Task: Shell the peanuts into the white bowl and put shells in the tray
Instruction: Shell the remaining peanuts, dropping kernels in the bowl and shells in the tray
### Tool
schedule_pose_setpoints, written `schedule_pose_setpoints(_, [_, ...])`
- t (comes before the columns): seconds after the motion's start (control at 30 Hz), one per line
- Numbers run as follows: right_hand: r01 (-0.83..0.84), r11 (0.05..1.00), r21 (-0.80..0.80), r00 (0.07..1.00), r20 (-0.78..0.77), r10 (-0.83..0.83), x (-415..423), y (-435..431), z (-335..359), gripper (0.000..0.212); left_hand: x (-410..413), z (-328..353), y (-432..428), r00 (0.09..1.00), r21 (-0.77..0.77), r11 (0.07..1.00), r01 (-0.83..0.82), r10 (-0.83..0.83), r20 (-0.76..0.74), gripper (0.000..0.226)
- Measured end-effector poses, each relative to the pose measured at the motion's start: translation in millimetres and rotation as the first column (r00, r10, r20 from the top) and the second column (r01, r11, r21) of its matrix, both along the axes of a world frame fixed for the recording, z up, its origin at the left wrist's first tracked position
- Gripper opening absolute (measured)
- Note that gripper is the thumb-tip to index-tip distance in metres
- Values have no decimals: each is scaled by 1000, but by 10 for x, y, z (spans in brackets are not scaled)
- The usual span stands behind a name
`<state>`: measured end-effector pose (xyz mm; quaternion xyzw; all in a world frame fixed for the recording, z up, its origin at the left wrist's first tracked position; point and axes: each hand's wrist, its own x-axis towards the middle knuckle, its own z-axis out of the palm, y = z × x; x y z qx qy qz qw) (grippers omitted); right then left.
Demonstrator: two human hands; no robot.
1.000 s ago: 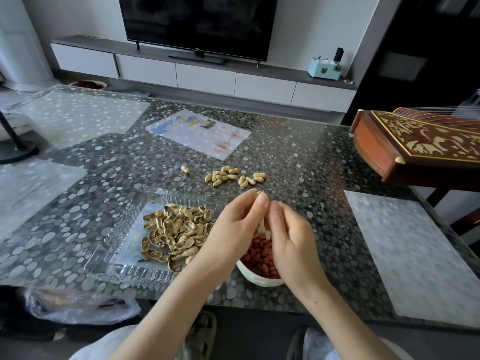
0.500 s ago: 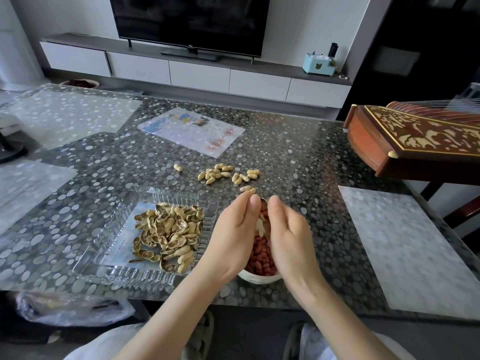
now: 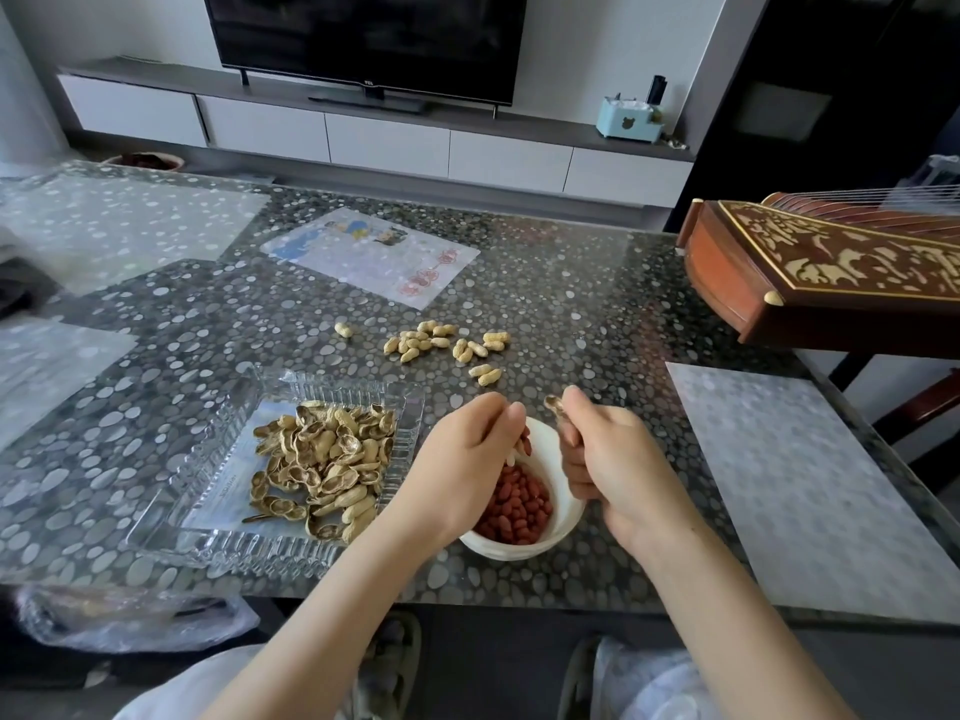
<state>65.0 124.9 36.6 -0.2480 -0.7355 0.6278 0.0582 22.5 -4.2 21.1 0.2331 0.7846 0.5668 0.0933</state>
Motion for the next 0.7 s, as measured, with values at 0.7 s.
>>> schedule_pose_setpoints(0.7, [-213, 845, 491, 917, -199, 347, -213, -359, -85, 26, -688, -61, -893, 838, -491, 681, -542, 479, -261, 41])
